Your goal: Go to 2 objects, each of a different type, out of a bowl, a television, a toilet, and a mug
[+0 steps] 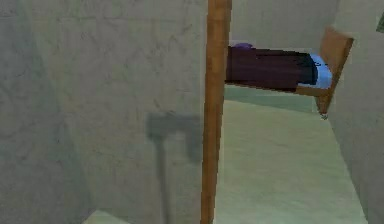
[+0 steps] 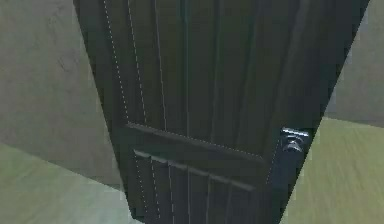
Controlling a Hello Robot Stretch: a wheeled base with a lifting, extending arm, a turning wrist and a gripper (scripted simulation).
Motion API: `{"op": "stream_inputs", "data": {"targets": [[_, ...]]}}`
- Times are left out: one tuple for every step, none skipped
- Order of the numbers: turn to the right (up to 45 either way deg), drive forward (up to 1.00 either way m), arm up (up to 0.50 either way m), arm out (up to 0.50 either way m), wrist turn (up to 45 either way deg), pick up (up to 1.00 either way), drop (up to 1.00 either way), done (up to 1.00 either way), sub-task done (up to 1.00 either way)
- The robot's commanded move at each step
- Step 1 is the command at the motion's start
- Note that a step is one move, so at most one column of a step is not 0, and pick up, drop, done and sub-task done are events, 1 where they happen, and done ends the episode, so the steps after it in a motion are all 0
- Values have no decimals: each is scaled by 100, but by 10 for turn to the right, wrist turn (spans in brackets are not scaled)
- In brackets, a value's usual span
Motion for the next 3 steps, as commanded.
{"op": "stream_inputs", "data": {"targets": [[420, 0, 0, 0, 0, 0, 0, 0, 0], [0, 5, 0, 0, 0, 0, 0, 0, 0], [60, 0, 0, 0, 0, 0, 0, 0, 0]]}}
